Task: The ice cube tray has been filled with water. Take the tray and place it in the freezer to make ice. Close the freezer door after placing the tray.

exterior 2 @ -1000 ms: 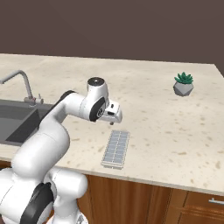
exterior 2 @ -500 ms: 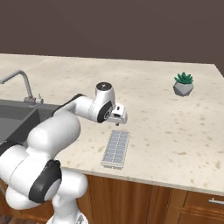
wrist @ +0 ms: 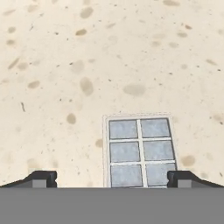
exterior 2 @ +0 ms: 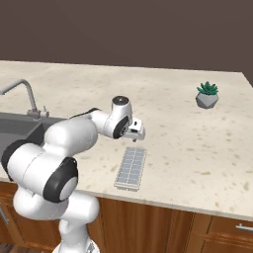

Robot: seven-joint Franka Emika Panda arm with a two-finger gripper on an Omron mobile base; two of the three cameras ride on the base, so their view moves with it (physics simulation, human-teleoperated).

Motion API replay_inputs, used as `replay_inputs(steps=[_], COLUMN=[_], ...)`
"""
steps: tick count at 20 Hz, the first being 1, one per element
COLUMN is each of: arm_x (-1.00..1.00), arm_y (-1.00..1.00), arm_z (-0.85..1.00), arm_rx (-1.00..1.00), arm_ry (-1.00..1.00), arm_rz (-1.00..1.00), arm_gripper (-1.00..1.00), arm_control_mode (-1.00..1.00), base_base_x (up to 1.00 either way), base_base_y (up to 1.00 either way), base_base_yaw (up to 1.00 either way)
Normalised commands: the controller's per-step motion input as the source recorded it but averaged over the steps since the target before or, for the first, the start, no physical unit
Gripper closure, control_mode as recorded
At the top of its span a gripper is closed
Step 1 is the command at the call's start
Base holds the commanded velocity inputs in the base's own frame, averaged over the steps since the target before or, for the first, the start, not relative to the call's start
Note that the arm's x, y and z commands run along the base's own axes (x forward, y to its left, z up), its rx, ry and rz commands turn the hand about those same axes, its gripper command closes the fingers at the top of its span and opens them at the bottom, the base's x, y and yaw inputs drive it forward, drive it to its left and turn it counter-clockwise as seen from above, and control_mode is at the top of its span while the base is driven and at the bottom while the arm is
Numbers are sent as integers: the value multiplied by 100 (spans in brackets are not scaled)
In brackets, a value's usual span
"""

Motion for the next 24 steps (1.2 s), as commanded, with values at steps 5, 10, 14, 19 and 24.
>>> replay_inputs(steps=[5,10,14,19,24], arm_x=[44,38,38,40,28], arm_y=[-21,-27,-9,-1,0], arm_z=[-26,-28,-24,-30,-31], arm_rx=[0,0,0,0,0], arm_ry=[0,0,0,0,0], arm_rz=[3,1,1,1,1], arm_gripper=[-100,-100,-100,-100,-100], arm_control_mode=[-100,-100,-100,-100,-100], base_base_x=[0,0,0,0,0], base_base_y=[0,0,0,0,0], base_base_yaw=[0,0,0,0,0])
